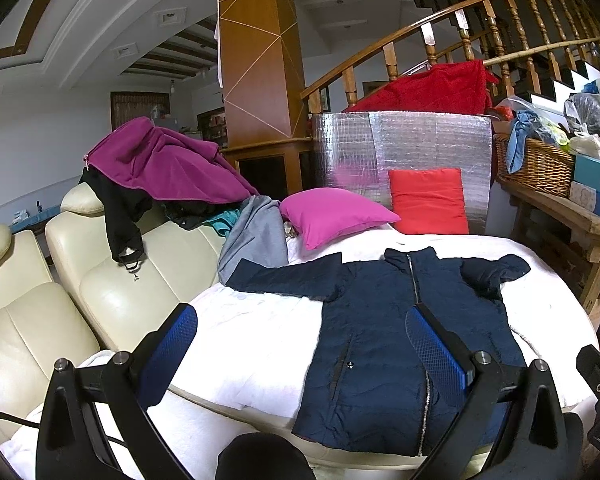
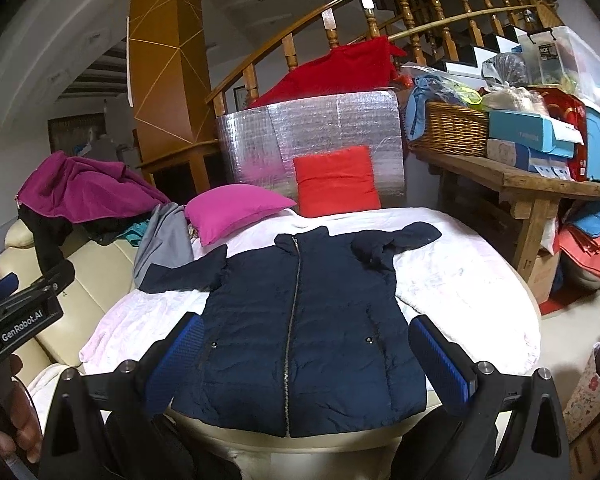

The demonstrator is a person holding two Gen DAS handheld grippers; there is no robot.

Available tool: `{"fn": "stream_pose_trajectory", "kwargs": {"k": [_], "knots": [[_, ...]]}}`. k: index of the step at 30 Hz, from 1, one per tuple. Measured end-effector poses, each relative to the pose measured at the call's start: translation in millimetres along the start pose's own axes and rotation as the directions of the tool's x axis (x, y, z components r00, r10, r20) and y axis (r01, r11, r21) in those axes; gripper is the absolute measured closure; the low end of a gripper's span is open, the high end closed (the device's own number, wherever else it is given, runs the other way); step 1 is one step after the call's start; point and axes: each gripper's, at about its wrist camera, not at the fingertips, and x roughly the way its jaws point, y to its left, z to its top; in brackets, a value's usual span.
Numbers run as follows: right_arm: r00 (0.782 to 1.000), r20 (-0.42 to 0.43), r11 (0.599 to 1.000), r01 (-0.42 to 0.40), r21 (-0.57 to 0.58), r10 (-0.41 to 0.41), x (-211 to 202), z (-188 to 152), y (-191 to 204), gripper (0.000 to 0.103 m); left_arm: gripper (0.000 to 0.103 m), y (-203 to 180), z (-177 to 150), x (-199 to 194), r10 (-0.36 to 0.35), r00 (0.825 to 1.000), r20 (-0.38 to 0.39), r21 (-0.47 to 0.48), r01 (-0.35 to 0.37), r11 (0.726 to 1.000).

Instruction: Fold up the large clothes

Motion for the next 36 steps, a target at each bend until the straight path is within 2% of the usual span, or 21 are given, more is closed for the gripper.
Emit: {"fn": "stream_pose_trajectory", "kwargs": {"k": [36], "knots": [[1.0, -0.022, 1.0, 0.002, -0.01, -0.002, 2.4, -0.3, 4.3, 0.0, 0.0, 4.8, -3.8, -0.5, 0.004, 1.0, 0.003, -0.007, -0.004, 1.0]]}}
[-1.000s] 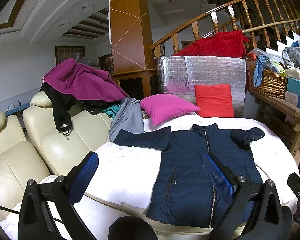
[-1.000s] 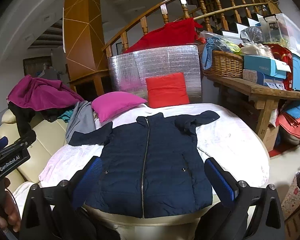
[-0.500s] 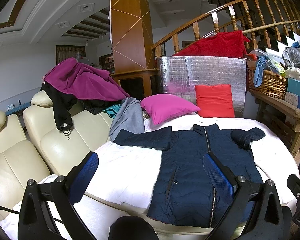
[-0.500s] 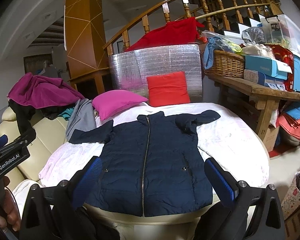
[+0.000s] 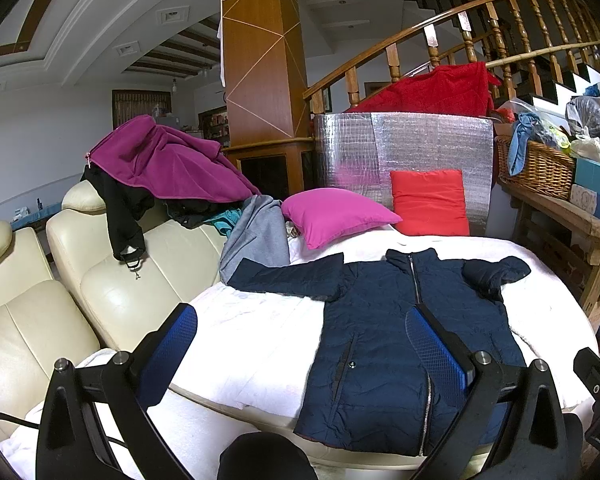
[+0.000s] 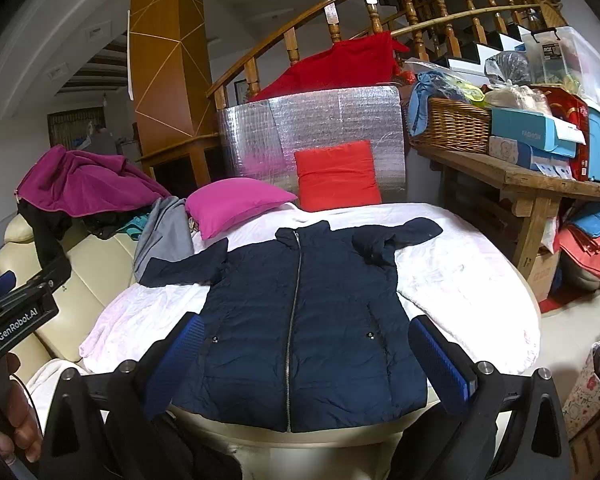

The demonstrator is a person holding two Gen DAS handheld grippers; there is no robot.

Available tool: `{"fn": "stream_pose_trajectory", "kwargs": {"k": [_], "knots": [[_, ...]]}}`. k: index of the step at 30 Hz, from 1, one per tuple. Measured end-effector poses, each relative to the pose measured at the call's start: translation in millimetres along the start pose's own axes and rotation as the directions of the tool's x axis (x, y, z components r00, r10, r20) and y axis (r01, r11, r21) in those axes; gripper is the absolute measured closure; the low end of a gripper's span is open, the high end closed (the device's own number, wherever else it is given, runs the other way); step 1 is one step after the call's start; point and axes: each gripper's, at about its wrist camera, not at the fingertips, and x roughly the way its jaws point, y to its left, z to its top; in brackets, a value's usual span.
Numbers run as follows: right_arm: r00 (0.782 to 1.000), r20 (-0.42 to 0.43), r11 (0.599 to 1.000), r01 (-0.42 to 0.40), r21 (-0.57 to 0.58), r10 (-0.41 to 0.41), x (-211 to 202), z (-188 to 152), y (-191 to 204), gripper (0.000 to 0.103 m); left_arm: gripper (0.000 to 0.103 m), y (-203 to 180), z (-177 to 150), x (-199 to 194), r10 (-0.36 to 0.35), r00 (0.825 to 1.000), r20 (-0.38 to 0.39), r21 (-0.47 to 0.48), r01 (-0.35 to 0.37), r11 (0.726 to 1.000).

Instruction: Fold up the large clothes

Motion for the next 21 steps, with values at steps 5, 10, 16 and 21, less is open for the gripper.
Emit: {"fn": "stream_pose_trajectory", "kwargs": {"k": [5, 10, 16, 21], "knots": [[1.0, -0.002, 1.0, 0.0, -0.001, 0.0, 0, 0, 1, 0.0, 0.0, 1, 0, 0, 0.0, 1.0, 0.0, -0.001, 0.0, 1.0], [1.0, -0.003, 1.0, -0.002, 0.002, 0.002, 1, 0, 1, 0.0, 0.0, 2, -1, 0, 0.002, 1.0, 0.001, -0.002, -0.002, 1.0], [1.0, -0.012, 1.0, -0.003, 0.003, 0.003, 8, 4, 0, 0.0, 0.0, 1, 2, 8, 0.002, 1.0, -0.011, 0.003, -0.002, 1.0], [0.999, -0.029, 0.999, -0.028, 0.045, 0.029, 37, 22, -19, 0.0, 0.0, -7, 7, 48, -0.05, 0.994, -0.094, -0.011, 0.049, 0.999]]}}
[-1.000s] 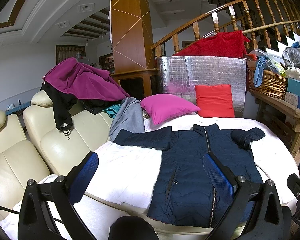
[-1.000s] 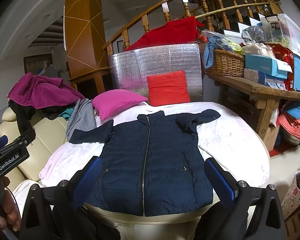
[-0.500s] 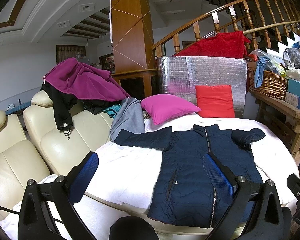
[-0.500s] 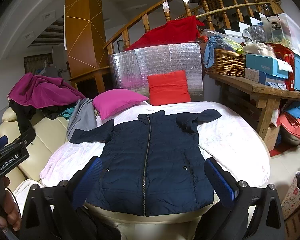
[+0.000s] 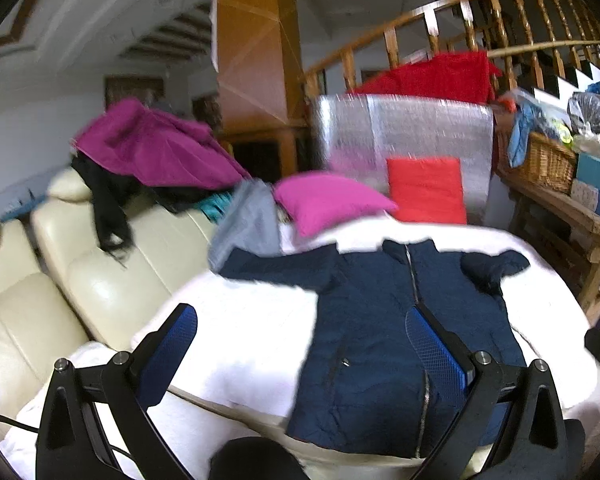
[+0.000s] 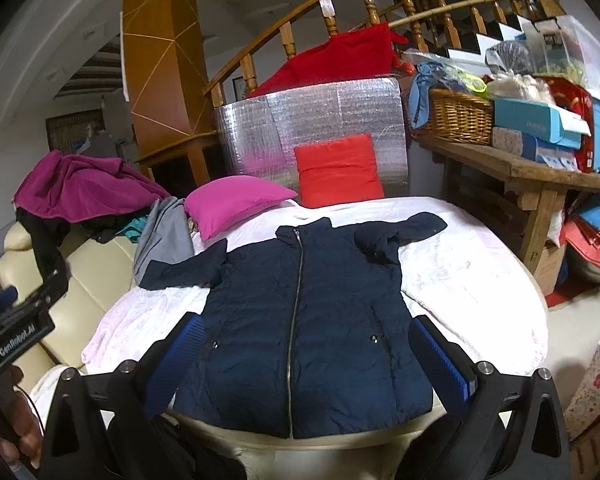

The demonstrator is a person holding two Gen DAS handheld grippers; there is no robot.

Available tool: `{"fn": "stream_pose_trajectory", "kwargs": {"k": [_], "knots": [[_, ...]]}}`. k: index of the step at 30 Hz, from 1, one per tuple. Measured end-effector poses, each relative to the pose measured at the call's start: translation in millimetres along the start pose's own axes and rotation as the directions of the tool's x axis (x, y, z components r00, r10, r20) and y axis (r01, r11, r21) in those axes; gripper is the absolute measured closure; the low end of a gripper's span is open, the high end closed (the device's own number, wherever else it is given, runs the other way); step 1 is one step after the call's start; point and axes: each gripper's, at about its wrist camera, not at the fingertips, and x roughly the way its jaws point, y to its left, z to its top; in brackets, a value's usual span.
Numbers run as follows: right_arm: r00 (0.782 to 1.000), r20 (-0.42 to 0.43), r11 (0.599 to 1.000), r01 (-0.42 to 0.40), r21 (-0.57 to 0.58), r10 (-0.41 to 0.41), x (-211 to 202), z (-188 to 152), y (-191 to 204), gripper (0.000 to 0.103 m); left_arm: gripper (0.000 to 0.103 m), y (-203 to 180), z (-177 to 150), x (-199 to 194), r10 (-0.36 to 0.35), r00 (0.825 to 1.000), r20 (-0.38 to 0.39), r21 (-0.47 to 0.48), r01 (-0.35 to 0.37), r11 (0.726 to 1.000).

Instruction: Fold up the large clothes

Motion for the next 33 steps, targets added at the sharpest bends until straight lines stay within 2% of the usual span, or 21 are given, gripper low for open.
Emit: {"fn": "stream_pose_trajectory", "kwargs": {"k": [2, 5, 6, 8, 12, 15, 18, 19, 20, 22, 23, 24, 25, 26, 28, 30, 31, 33], "knots": [[0.999, -0.005, 0.999, -0.039, 0.036, 0.039, 16, 12, -15, 0.0, 0.0, -9, 6, 40, -0.054, 0.995, -0.09, -0.007, 0.053, 0.999], [0.995, -0.025, 0.991, -0.09, 0.1, 0.093, 52, 34, -45, 0.0, 0.0, -30, 8, 110, -0.085, 0.972, -0.221, -0.009, 0.085, 0.996], [0.993, -0.03, 0.987, -0.109, 0.119, 0.113, 63, 39, -54, 0.0, 0.0, -39, 6, 144, -0.107, 0.951, -0.29, -0.025, 0.104, 0.994], [0.988, -0.055, 0.979, -0.133, 0.155, 0.143, 97, 50, -77, 0.0, 0.0, -53, 1, 194, -0.11, 0.919, -0.378, -0.042, 0.102, 0.994], [0.985, -0.093, 0.97, -0.122, 0.211, 0.144, 163, 65, -115, 0.0, 0.0, -85, -14, 288, -0.114, 0.872, -0.476, -0.095, 0.077, 0.992], [0.978, -0.115, 0.944, -0.134, 0.3, 0.176, 226, 76, -150, 0.0, 0.0, -107, -25, 339, -0.11, 0.855, -0.506, -0.15, 0.038, 0.988], [0.973, -0.12, 0.915, -0.138, 0.378, 0.196, 277, 83, -183, 0.0, 0.0, -126, -35, 374, -0.089, 0.851, -0.518, -0.166, 0.002, 0.986], [0.972, -0.121, 0.899, -0.134, 0.416, 0.2, 297, 86, -196, 0.0, 0.0, -130, -38, 383, -0.082, 0.855, -0.511, -0.165, -0.005, 0.986], [0.971, -0.123, 0.879, -0.126, 0.46, 0.204, 320, 88, -212, 0.0, 0.0, -133, -40, 389, -0.072, 0.865, -0.497, -0.159, -0.009, 0.987], [0.965, -0.126, 0.83, -0.125, 0.544, 0.228, 364, 91, -240, 0.0, 0.0, -137, -44, 395, -0.028, 0.9, -0.435, -0.112, -0.023, 0.993], [0.964, -0.126, 0.8, -0.117, 0.589, 0.233, 383, 90, -255, 0.0, 0.0, -139, -45, 399, 0.007, 0.904, -0.428, -0.083, -0.047, 0.995], [0.965, -0.124, 0.773, -0.106, 0.626, 0.233, 398, 90, -268, 0.0, 0.0, -139, -45, 404, 0.031, 0.894, -0.447, -0.067, -0.068, 0.995], [0.964, -0.121, 0.729, -0.093, 0.678, 0.235, 419, 88, -285, 0.002, 0.001, -140, -42, 407, 0.004, 0.892, -0.453, -0.08, -0.045, 0.996], [0.963, -0.114, 0.683, -0.087, 0.725, 0.244, 437, 85, -301, 0.005, 0.001, -140, -40, 407, -0.014, 0.899, -0.438, -0.083, -0.024, 0.996], [0.958, -0.101, 0.594, -0.081, 0.801, 0.267, 469, 77, -325, 0.012, 0.001, -145, -37, 407, 0.029, 0.91, -0.413, -0.016, -0.039, 0.999], [0.955, -0.105, 0.534, -0.062, 0.843, 0.276, 497, 72, -344, 0.022, 0.001, -147, -36, 411, 0.036, 0.911, -0.411, 0.023, -0.029, 0.999], [0.957, -0.113, 0.516, -0.042, 0.856, 0.265, 505, 67, -350, 0.023, 0.001, -147, -34, 415, 0.03, 0.905, -0.425, 0.022, -0.022, 1.0], [0.964, -0.107, 0.464, -0.02, 0.886, 0.245, 522, 58, -360, 0.034, 0.001, -143, -34, 420, 0.0, 0.891, -0.453, -0.004, -0.002, 1.0]]}}
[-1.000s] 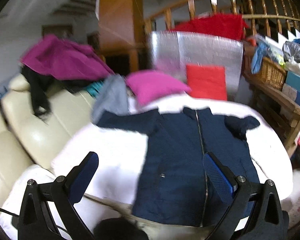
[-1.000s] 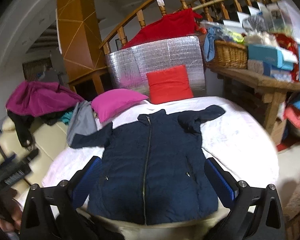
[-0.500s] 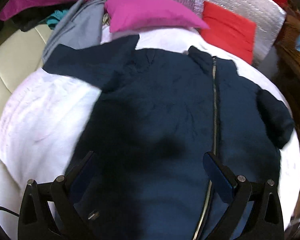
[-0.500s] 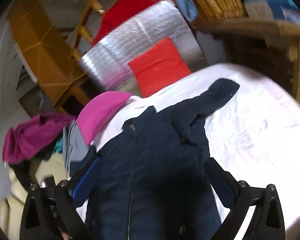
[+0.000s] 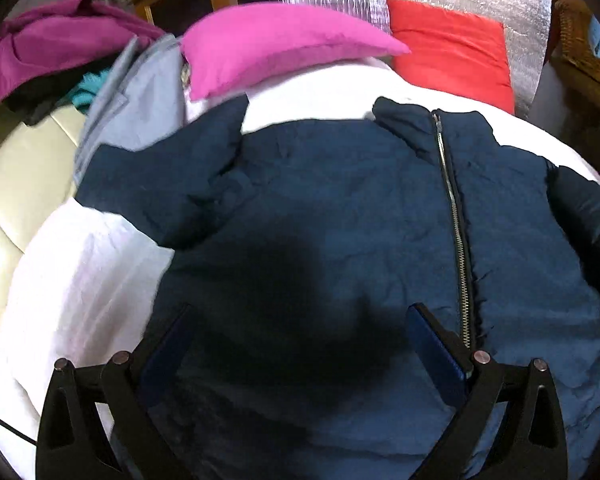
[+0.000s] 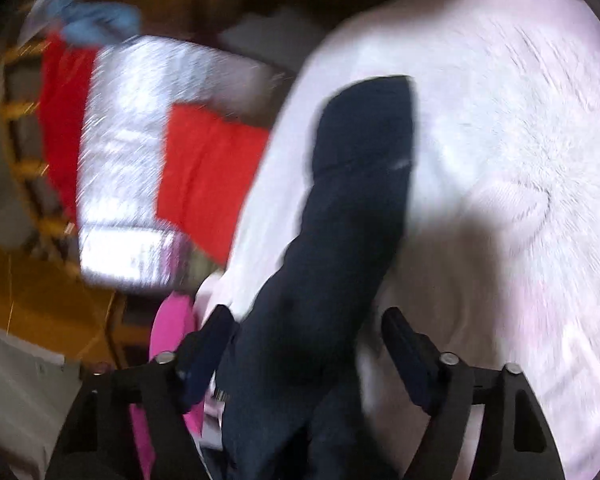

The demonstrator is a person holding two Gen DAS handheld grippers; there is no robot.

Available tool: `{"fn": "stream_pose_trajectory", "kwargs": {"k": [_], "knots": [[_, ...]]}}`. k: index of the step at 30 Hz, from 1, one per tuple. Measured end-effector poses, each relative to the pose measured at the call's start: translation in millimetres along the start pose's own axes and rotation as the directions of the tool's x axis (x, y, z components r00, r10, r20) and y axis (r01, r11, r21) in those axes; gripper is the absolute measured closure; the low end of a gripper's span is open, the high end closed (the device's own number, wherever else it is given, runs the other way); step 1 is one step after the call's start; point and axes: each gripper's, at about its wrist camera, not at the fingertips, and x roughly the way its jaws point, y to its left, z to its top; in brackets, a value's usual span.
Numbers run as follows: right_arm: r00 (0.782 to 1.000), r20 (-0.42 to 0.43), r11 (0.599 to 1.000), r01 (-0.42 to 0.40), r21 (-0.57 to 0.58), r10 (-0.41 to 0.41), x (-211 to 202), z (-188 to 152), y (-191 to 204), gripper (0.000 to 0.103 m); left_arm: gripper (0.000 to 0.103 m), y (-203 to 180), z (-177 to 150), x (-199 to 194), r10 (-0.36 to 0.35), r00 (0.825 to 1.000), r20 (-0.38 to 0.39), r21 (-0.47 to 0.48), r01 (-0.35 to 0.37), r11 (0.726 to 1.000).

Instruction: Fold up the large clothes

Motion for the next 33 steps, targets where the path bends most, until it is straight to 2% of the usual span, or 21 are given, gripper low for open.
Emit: {"fn": "stream_pose_trajectory", "kwargs": {"k": [1, 2, 3, 5, 8, 12, 16, 19, 22, 26, 28, 29, 30, 33], "knots": [[1.0, 0.002, 1.0, -0.004, 0.014, 0.004, 8, 4, -5, 0.036, 0.001, 1, 2, 4, -0.005, 1.0, -0.006, -0.003, 0.005, 1.0], [1.0, 0.006, 1.0, 0.011, 0.017, -0.011, 14, 6, -9, 0.044, 0.001, 2, 2, 5, 0.0, 1.0, -0.007, -0.003, 0.0, 1.0], [1.0, 0.01, 1.0, 0.028, 0.011, -0.028, 21, 7, -11, 0.058, 0.001, 3, 2, 6, 0.011, 1.0, -0.007, -0.001, -0.011, 1.0], [1.0, 0.023, 1.0, 0.019, -0.008, -0.019, 26, 6, -11, 0.072, 0.001, 7, 2, 5, 0.009, 1.0, -0.009, -0.009, -0.009, 1.0], [0.996, 0.085, 0.992, 0.043, -0.115, -0.033, 11, -7, 18, 0.084, 0.001, 14, 7, 1, -0.003, 1.0, -0.003, -0.038, 0.003, 0.999], [0.995, 0.081, 0.964, -0.036, -0.263, 0.059, -17, -41, 75, 0.084, 0.001, 27, 13, -10, 0.015, 0.999, 0.031, -0.078, -0.013, 0.997], [0.994, -0.018, 0.915, -0.106, -0.389, 0.108, -38, -110, 120, 0.084, 0.001, 47, 15, -15, 0.018, 1.0, 0.022, -0.143, -0.015, 0.99], [0.987, -0.113, 0.898, -0.153, -0.412, 0.116, -36, -166, 127, 0.084, 0.001, 58, 13, -19, 0.031, 0.999, 0.026, -0.18, -0.026, 0.983], [0.975, -0.205, 0.899, -0.166, -0.406, 0.087, -20, -218, 113, 0.083, 0.001, 66, 11, -22, 0.05, 0.998, 0.035, -0.203, -0.042, 0.978], [0.942, -0.331, 0.929, -0.169, -0.329, 0.054, 7, -258, 88, 0.082, 0.001, 72, 6, -24, 0.066, 0.997, 0.036, -0.206, -0.057, 0.977], [0.93, -0.367, 0.937, -0.147, -0.317, 0.022, 17, -260, 81, 0.063, 0.001, 73, 6, -24, 0.068, 0.997, 0.042, -0.198, -0.058, 0.979], [0.931, -0.364, 0.943, -0.141, -0.303, 0.022, 12, -258, 78, 0.041, 0.001, 74, 6, -26, 0.066, 0.997, 0.05, -0.193, -0.055, 0.98], [0.935, -0.351, 0.945, -0.149, -0.292, 0.039, 1, -253, 76, 0.025, 0.001, 73, 7, -26, 0.064, 0.996, 0.057, -0.189, -0.052, 0.981], [0.938, -0.335, 0.925, -0.202, -0.321, 0.088, -37, -239, 72, 0.023, 0.001, 70, 10, -27, 0.038, 0.996, 0.075, -0.179, -0.024, 0.984]]}}
